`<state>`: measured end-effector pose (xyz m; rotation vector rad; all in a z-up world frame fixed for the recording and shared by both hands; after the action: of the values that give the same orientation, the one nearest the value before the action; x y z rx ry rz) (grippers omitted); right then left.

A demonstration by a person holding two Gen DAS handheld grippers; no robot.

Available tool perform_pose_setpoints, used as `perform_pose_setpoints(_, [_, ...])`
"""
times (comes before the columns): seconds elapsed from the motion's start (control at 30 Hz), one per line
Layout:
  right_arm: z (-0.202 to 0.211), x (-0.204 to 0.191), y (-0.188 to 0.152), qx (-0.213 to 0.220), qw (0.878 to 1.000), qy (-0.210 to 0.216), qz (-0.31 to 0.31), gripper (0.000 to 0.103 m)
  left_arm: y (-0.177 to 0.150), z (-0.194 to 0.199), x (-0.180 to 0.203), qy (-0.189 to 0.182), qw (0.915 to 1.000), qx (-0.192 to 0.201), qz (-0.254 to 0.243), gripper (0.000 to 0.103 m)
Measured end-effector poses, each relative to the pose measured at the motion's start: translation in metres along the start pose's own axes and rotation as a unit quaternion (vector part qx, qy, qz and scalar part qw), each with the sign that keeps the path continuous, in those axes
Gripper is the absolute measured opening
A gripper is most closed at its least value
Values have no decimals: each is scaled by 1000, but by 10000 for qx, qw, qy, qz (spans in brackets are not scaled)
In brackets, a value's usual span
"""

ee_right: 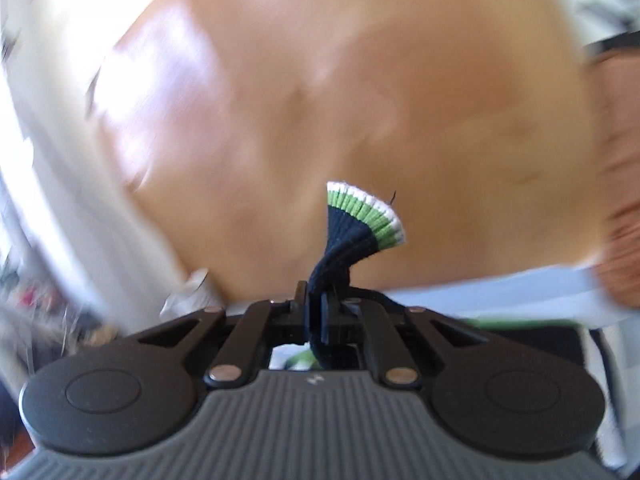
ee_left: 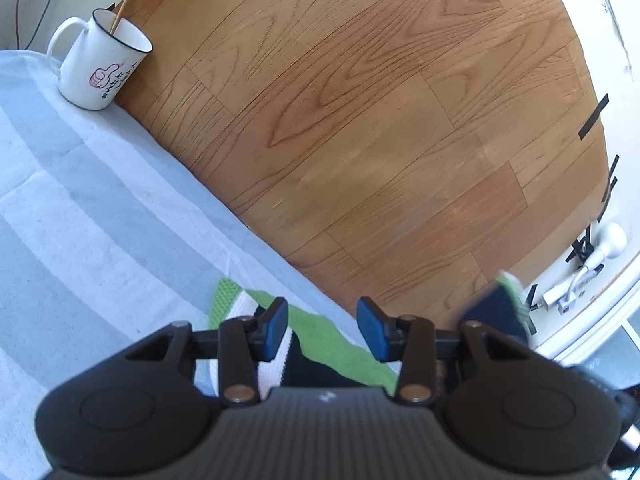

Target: Fold small clothes

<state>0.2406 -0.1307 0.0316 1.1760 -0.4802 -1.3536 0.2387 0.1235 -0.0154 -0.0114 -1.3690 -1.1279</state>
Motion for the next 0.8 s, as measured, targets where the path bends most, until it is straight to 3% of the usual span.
perform_pose_setpoints(0.1, [-46,-29,-61,-1030,9861,10,1305,12,-1,-7,-2,107,9998,-168,-28,45])
perform_pose_setpoints(0.17, [-50,-27,-86,-1317,9742,-158,1825,18,-6,-14,-4,172,9992,-361,-70,46])
perform_pose_setpoints(0.23, [-29,-18,-86,-1149,9761,-25,1845,35,-12,-21,-4,225,9984,-498,-107,47])
perform_pose_setpoints(0.33, [17,8,-67,-584,9861,-167,1550,42,-19,-26,2,218,9976,-612,-233,55])
perform_pose_setpoints(0.43, [53,50,-42,43,9909,-864,1032,44,-25,-27,10,237,9966,-645,-453,60])
perform_pose_setpoints(0.5, [70,87,-32,290,9849,-1569,669,52,-27,-27,16,277,9956,-648,-611,65])
perform_pose_setpoints(0.6, [77,131,-32,247,9731,-2273,279,62,-32,-30,20,467,9930,-710,-821,69])
perform_pose_setpoints(0.67, [67,152,-40,-182,9749,-2215,-114,61,-34,-33,21,476,9919,-766,-897,66])
perform_pose_setpoints(0.7, [60,159,-47,-422,9767,-2083,-295,45,-36,-34,22,457,9913,-790,-946,58])
perform_pose_setpoints(0.73, [55,163,-53,-568,9770,-2016,-409,16,-38,-36,23,436,9903,-830,-1030,37])
perform_pose_setpoints(0.77, [60,164,-55,-448,9757,-2100,-429,15,-40,-39,24,462,9886,-879,-1133,26])
perform_pose_setpoints(0.8, [70,162,-54,-210,9758,-2130,-447,10,-42,-41,25,540,9867,-888,-1249,8])
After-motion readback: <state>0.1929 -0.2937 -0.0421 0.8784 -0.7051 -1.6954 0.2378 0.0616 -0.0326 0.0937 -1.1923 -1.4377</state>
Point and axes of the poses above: each gripper's, at about its wrist camera, not at the fingertips, and z roughly against the way its jaws point, x to its right, y to its top, the point moved 4 cm from there along -z, roughly the way its jaws point, and after that the axes turned 3 degrees about -y, right-handed, at the moved point
